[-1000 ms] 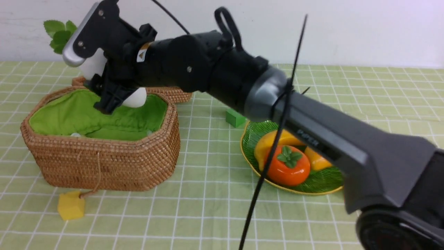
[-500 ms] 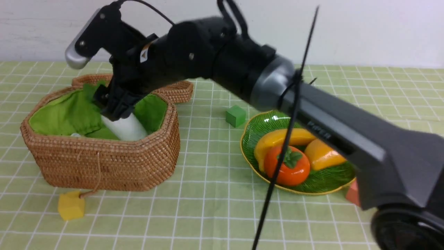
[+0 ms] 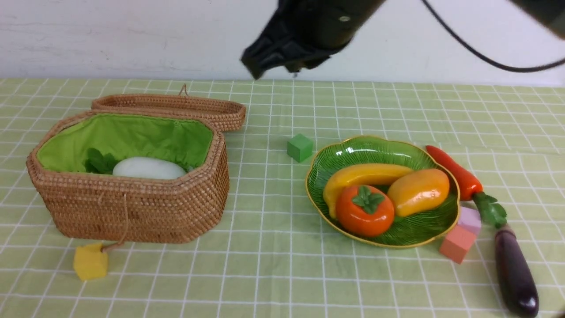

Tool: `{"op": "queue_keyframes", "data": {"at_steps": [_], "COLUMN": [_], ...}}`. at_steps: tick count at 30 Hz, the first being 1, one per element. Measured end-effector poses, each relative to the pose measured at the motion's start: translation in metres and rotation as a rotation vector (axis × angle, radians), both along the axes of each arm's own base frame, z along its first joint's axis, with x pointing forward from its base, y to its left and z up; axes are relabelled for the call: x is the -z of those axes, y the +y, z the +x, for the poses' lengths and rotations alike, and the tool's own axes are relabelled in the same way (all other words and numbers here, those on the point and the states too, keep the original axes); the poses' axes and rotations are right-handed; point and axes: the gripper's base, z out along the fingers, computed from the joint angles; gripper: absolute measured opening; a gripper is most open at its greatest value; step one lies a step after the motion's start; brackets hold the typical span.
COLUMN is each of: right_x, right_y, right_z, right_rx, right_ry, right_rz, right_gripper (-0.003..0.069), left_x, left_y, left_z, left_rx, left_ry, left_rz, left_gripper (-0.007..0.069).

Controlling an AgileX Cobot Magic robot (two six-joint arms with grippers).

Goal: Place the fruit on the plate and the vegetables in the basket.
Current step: Grab an eggplant with your right arm and place it in the basket on the left.

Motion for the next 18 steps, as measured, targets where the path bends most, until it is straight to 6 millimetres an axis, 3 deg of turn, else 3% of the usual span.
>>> {"op": "queue_keyframes", "data": {"at_steps": [1,2,3,6,7,8,10,11,13,14,16,17,18], "right_x": [-0.001,0.003,0.006,0.037,0.045,0.069,0.106,0.112,0.151,0.151,0.178,0.182,0.195], "right_y": [-0.011,-0.044,-0.055,-0.122,-0.127,-0.157,-0.198,-0.201,-0.234,-0.233,-0.249,-0.252,-0.259], "right_z": [-0.006,-0.023,-0.027,-0.034,-0.034,-0.033,-0.028,-0.027,-0.017,-0.017,-0.005,-0.003,0.007], "right_rx": [0.038,0.126,0.17,0.442,0.463,0.604,0.792,0.803,0.924,0.919,0.93,0.936,0.929], "right_ry": [0.005,0.038,0.052,0.146,0.168,0.238,0.359,0.373,0.485,0.49,0.546,0.55,0.57], "right_rz": [-0.003,-0.011,-0.007,-0.019,-0.035,-0.052,-0.042,-0.04,0.065,0.071,0.161,0.168,0.199], "right_gripper": [-0.0015,-0.0013,-0.001,0.0003,0.0006,0.0021,0.0067,0.0072,0.0172,0.0182,0.0318,0.033,0.0412], "left_x": [0.0,0.002,0.002,0.004,0.004,0.004,0.004,0.004,0.003,0.003,0.003,0.002,0.002], "left_y": [-0.003,-0.008,-0.01,-0.015,-0.015,-0.015,-0.016,-0.016,-0.016,-0.016,-0.016,-0.016,-0.016], "left_z": [0.001,0.005,0.006,0.01,0.01,0.01,0.01,0.01,0.011,0.011,0.011,0.011,0.011], "left_rx": [0.016,0.034,0.039,0.049,0.049,0.05,0.051,0.051,0.051,0.051,0.049,0.049,0.048], "left_ry": [0.006,0.016,0.02,0.032,0.031,0.033,0.034,0.034,0.028,0.028,0.022,0.021,0.017], "left_rz": [0.004,0.024,0.026,0.041,0.042,0.044,0.043,0.043,0.04,0.04,0.034,0.033,0.028], "left_gripper": [-0.0013,-0.0013,-0.0013,-0.0013,-0.0013,-0.0013,-0.0013,-0.0013,-0.0013,-0.0013,-0.0013,-0.0013,-0.0013]}}
